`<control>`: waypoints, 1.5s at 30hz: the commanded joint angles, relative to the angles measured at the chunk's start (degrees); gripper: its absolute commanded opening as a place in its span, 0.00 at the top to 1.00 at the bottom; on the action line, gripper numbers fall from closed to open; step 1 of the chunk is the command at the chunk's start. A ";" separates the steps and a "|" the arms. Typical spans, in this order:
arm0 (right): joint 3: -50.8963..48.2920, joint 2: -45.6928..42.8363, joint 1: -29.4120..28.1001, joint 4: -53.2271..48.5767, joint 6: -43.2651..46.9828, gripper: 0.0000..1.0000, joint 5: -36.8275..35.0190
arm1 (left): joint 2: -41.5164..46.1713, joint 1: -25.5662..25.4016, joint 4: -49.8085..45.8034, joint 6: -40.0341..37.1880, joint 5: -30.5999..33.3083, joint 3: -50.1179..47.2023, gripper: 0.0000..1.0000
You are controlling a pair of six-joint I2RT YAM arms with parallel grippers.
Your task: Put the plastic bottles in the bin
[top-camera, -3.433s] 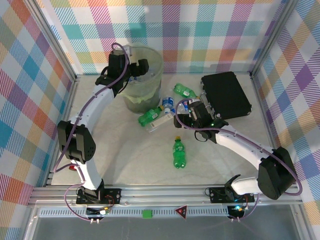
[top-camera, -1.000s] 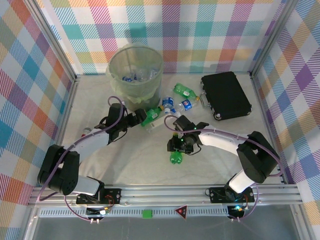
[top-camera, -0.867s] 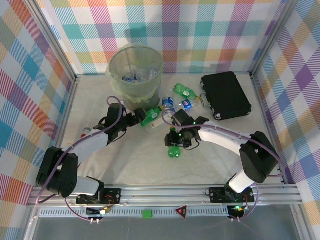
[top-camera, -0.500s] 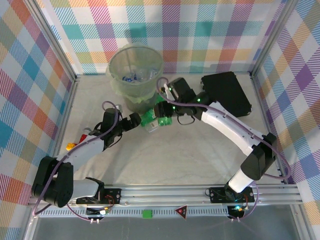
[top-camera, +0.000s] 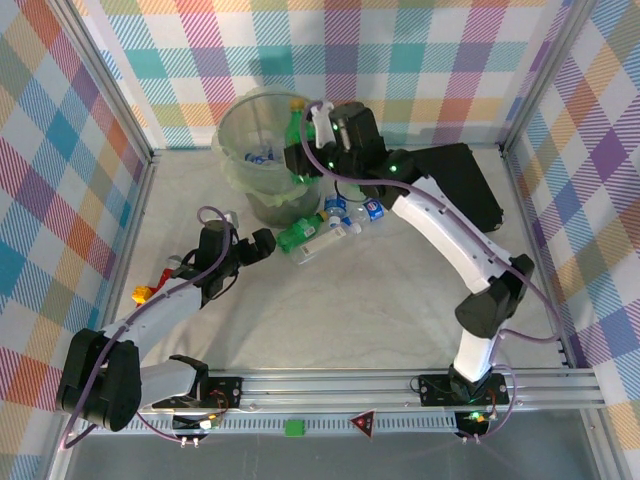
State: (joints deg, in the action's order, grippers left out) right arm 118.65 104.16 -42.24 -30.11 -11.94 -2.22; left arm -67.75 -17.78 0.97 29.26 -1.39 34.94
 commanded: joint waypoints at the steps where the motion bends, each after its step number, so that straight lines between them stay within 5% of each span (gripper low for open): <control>1: 7.09 5.05 0.60 4.62 4.12 0.56 -2.07 | 1.21 0.55 -0.68 -0.65 0.33 -1.36 0.00; 11: 28.84 23.62 0.67 5.34 13.31 0.54 -6.48 | 3.42 0.55 -1.05 -0.77 0.05 -2.64 0.00; 23: 30.31 30.53 1.73 4.18 12.24 0.42 -6.59 | 4.02 0.55 -2.11 -1.48 -0.46 -2.16 0.00; 25: 30.32 30.42 1.91 4.04 11.87 0.38 -6.58 | 4.27 0.55 -2.28 -1.27 -0.46 -2.08 0.00; 31: 30.32 28.32 1.96 4.97 12.11 0.01 -6.75 | 4.29 0.55 -2.64 -0.85 -1.11 -1.65 0.00; 41: 29.14 20.29 1.87 -1.11 14.19 0.01 -6.03 | 2.68 0.54 -0.40 -0.04 -4.44 -0.13 0.00; 45: 20.04 13.76 1.90 -1.65 13.14 0.01 -6.33 | 0.69 0.42 1.96 0.28 -7.98 0.95 0.00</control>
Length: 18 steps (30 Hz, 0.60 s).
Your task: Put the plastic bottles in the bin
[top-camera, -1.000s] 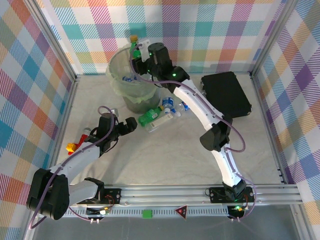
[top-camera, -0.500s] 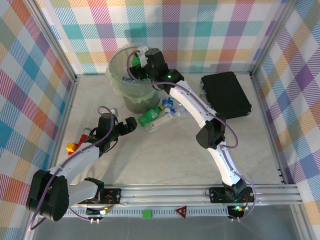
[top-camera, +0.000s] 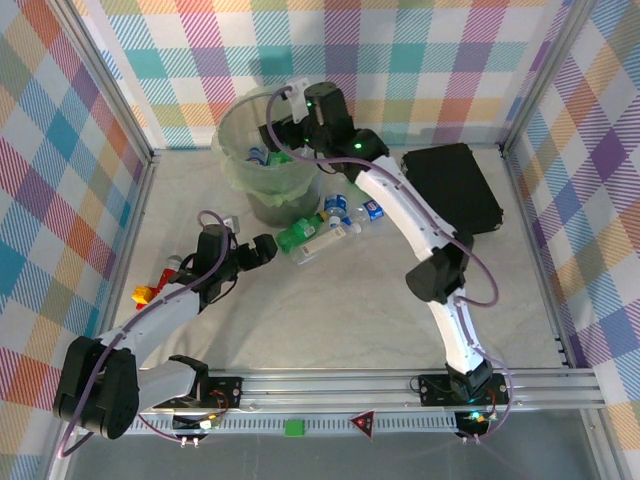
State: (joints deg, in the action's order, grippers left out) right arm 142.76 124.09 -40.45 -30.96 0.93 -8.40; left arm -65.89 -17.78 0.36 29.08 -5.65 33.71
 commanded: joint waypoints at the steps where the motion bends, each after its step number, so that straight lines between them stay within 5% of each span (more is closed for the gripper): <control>1: -7.36 -8.12 0.14 -0.02 0.06 0.01 -0.10 | -1.67 0.38 2.92 0.53 -4.38 2.52 0.00; 9: -39.15 -27.44 0.27 7.89 -3.67 0.01 -2.44 | -8.22 -2.30 3.50 -0.24 -7.79 8.72 0.00; 18: -63.22 -39.10 0.80 8.99 -9.81 0.01 -9.73 | -20.14 -7.90 2.30 -0.31 -6.93 19.75 0.00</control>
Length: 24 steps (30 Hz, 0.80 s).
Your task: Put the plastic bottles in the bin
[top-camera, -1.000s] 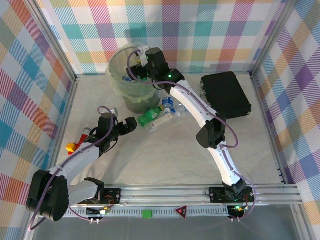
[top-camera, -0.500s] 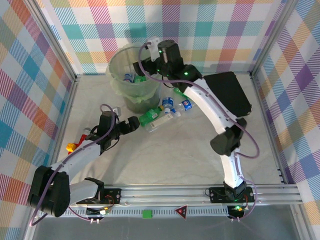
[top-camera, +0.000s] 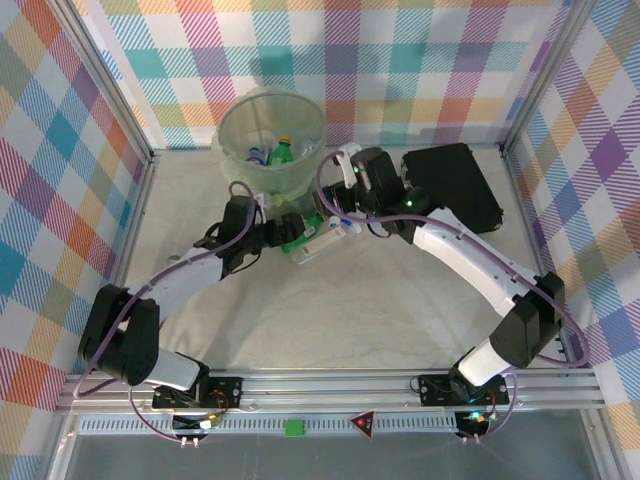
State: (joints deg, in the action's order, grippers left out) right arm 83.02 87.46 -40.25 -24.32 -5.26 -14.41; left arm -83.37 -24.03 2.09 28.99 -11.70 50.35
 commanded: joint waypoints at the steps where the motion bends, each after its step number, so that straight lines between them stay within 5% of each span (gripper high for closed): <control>1: -5.70 -2.96 0.78 2.34 -4.69 0.01 -4.53 | -4.34 -2.45 0.58 -0.08 -0.78 4.34 0.00; 14: -17.66 -6.16 4.63 4.36 -11.52 0.01 -13.41 | -19.13 -8.04 -6.53 -4.59 3.18 16.61 0.00; 24: -19.63 -5.76 8.60 3.83 -15.52 0.01 -11.37 | -23.70 -10.40 -11.88 -7.24 4.86 18.99 0.00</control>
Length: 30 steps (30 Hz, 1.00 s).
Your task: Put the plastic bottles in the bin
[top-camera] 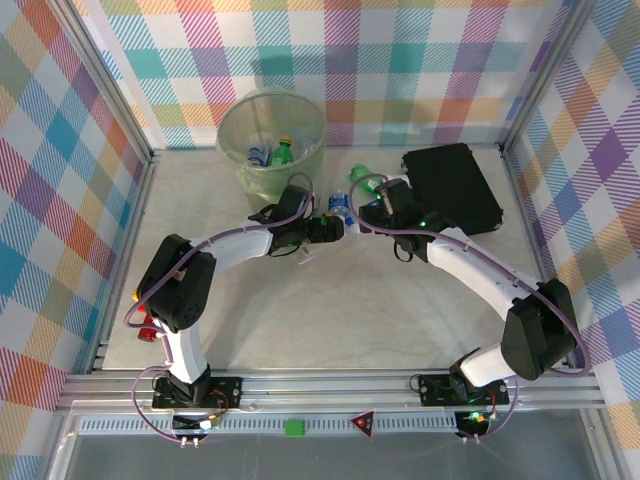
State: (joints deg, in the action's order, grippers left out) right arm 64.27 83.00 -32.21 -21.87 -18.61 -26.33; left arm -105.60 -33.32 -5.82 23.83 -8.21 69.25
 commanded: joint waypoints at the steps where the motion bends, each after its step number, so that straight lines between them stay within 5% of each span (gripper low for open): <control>1: -0.90 -1.35 0.66 1.51 -2.30 0.01 0.75 | -1.23 -1.45 -4.14 -2.20 1.68 -0.51 0.00; 17: -0.50 -1.54 1.44 1.69 -3.25 0.01 1.74 | 1.21 -6.75 -6.37 -1.35 5.30 -5.59 0.02; 23: -0.29 -1.74 1.62 1.21 -3.19 0.01 1.90 | -1.17 -6.94 -7.44 -2.48 7.54 -3.78 0.10; 30: -0.94 -2.52 2.23 1.56 -3.53 0.01 2.15 | -0.92 -7.14 -7.80 -3.71 9.10 -3.82 0.32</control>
State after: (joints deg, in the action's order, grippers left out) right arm 63.83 81.97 -30.50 -21.85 -20.84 -24.77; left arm -105.80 -39.72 -12.10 20.95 -0.95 64.45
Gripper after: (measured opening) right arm 0.988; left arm 0.700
